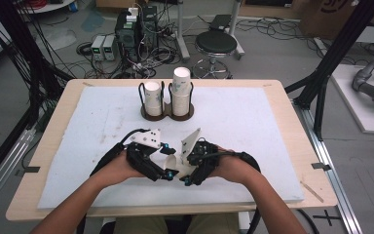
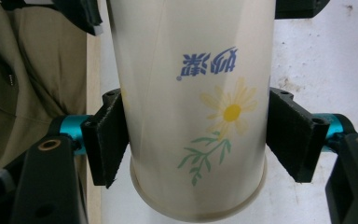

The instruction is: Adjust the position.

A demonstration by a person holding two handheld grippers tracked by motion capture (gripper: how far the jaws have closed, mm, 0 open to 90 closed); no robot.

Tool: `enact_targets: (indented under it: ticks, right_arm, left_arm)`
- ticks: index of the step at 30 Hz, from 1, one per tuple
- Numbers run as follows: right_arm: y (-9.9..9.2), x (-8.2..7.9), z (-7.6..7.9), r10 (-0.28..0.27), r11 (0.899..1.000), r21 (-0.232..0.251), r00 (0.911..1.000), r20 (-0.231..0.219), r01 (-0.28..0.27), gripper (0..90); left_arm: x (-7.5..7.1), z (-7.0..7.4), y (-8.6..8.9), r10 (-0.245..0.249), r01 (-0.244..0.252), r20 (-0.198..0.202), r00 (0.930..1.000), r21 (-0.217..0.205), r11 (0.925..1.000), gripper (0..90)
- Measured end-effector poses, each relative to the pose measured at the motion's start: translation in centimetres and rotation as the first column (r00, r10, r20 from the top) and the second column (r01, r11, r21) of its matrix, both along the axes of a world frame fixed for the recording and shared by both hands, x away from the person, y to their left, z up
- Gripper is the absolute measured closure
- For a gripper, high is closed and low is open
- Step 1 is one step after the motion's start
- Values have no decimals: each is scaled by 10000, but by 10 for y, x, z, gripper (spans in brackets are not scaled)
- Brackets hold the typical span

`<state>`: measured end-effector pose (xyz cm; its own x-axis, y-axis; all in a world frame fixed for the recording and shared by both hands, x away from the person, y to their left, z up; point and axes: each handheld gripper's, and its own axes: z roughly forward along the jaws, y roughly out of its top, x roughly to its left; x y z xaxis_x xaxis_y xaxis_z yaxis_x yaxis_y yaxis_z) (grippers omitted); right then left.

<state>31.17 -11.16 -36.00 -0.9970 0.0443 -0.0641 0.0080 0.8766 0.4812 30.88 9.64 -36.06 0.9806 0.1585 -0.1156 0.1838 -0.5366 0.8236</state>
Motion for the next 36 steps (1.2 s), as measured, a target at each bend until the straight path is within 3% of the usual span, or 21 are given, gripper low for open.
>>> enact_targets:
  ticks: [9,16,18,22,30,33,36]
  right_arm:
    - [1,1,-2,16,10000,-81,10000,-51,-17,281]
    - [0,0,-1,1,10000,10,10000,39,-1,270]
    - [-2,0,0,-148,9994,304,9999,50,146,214]
    - [-11,1,5,-480,9912,1237,9988,53,470,205]
    - [-33,-1,14,-1006,9535,2869,9948,138,925,205]
    - [-40,-2,13,-1228,9332,3418,9924,124,1112,204]
    - [-47,-3,11,-1437,9052,4039,9896,-26,1325,204]
  left_arm:
    - [2,-2,-1,-132,133,-40,9999,208,9997,347]
    - [0,-1,0,-131,129,187,9997,89,9999,363]
    - [1,0,3,-80,80,257,9996,-1,10000,364]
    - [3,-1,10,129,-119,201,9997,-477,9988,364]
    - [6,-6,22,458,-447,68,9989,-1131,9926,362]
    - [6,-8,26,627,-619,6,9980,-1506,9867,362]
    - [6,-9,30,719,-704,18,9974,-1792,9813,362]
